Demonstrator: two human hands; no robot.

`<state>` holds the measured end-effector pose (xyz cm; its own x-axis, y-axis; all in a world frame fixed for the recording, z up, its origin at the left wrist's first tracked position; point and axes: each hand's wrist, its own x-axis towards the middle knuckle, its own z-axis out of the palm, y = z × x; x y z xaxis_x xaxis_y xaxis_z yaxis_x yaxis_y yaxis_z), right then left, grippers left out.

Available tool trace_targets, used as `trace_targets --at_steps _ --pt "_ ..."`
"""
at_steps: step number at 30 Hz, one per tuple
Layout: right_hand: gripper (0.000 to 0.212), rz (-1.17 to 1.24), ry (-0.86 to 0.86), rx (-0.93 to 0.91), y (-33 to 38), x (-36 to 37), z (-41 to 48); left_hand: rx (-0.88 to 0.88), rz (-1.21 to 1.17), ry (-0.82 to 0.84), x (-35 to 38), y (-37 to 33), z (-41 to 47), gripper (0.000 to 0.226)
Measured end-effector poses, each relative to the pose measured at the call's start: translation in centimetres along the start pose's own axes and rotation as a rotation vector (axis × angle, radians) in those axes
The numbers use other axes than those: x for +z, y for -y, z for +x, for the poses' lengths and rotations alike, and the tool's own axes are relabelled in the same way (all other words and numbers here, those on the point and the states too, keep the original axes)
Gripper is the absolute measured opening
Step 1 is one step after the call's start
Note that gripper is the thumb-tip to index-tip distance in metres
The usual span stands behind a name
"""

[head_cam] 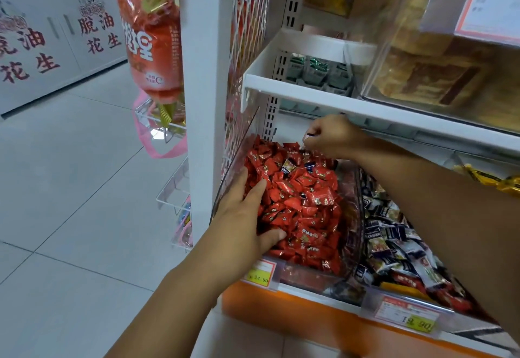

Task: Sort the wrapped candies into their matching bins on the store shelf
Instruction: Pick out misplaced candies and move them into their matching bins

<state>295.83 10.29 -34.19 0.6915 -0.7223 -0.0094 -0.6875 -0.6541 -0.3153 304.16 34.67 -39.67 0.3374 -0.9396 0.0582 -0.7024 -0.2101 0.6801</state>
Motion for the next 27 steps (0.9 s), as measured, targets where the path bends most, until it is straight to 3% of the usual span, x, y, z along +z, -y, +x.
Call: trace_targets --at_steps 4,8,15,19,21,24,27 --pt "0.03 -0.233 0.22 -0.02 1.1 1.3 -0.7 0.016 0.017 -0.017 0.2 0.1 0.2 0.088" --pt "0.052 -0.313 0.32 -0.002 1.7 4.0 0.0 0.017 0.036 -0.013 0.4 0.2 0.2 0.09" --pt "0.045 -0.195 0.268 0.007 1.5 4.1 -0.4 0.013 0.041 -0.023 0.6 0.3 0.5 0.089" --pt "0.026 0.065 0.059 0.027 1.2 1.3 -2.4 0.03 0.059 -0.047 0.5 -0.1 1.0 0.087" --pt "0.034 0.148 -0.058 0.084 0.4 -1.4 -4.2 0.05 0.088 -0.067 0.5 -0.5 1.4 0.086" --pt "0.042 0.187 -0.042 0.246 -2.4 -4.7 -7.4 0.06 0.139 -0.087 0.7 -1.3 1.7 0.084" --pt "0.054 -0.033 0.033 0.337 -4.7 -6.0 -10.0 0.071 0.159 -0.101 0.9 -2.1 1.9 0.081"
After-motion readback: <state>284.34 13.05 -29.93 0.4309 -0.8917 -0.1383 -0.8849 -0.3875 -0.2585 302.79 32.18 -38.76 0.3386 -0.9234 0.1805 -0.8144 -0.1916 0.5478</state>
